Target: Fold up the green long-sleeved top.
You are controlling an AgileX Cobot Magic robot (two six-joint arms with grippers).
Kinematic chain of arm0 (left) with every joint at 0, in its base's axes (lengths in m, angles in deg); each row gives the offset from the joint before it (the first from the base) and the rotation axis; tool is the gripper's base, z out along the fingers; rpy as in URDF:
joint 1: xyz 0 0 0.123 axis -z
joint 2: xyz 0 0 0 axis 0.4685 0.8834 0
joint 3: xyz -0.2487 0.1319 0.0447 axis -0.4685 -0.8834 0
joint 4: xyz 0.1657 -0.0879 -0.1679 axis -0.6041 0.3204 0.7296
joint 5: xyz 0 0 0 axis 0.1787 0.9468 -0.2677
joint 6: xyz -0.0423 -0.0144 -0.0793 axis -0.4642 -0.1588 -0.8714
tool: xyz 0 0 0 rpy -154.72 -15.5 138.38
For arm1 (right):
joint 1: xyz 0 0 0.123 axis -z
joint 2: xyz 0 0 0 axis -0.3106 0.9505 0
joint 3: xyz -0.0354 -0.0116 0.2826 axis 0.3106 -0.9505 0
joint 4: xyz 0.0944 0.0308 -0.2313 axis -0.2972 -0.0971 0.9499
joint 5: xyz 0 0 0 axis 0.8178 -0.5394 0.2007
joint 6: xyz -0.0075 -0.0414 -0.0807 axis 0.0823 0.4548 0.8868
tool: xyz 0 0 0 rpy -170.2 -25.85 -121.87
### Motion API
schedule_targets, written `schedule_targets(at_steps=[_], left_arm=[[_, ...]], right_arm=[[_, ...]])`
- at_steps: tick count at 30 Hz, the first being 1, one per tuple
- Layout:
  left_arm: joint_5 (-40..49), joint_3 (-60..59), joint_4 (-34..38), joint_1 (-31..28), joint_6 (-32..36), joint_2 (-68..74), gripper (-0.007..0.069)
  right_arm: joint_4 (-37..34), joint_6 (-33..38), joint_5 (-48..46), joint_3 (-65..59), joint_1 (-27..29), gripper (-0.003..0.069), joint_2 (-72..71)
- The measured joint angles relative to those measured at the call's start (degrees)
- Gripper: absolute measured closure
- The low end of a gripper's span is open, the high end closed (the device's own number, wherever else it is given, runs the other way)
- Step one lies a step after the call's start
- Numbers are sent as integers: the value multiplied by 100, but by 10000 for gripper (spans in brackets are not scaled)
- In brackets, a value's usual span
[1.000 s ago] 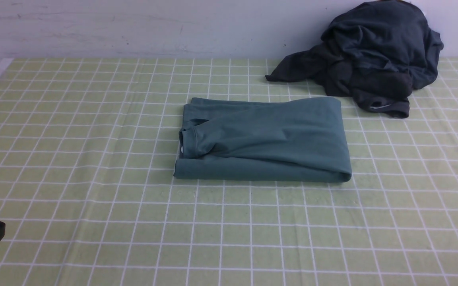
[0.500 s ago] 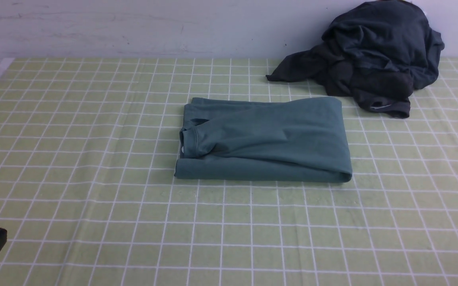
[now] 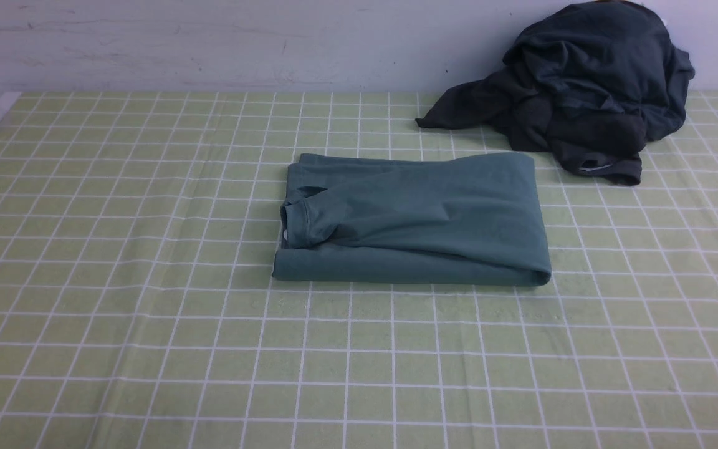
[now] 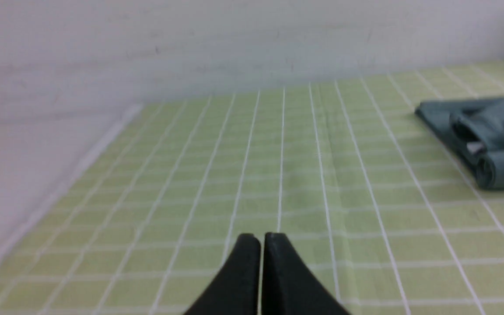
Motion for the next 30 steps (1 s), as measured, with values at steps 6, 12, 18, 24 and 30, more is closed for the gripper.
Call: schedule_targets(at_steps=[6, 12, 18, 24, 30], left_arm=[[864, 44, 511, 127, -166, 0, 624], [876, 44, 580, 404, -79, 0, 624], [876, 44, 590, 438, -48, 0, 624], [876, 44, 592, 443, 0, 0, 624], [876, 44, 592, 449, 0, 0, 624]], right_arm=[[0, 0, -5, 0, 0, 673, 0], [0, 0, -5, 0, 0, 673, 0], [0, 0, -5, 0, 0, 673, 0], [0, 0, -5, 0, 0, 673, 0], [0, 0, -5, 0, 0, 673, 0]])
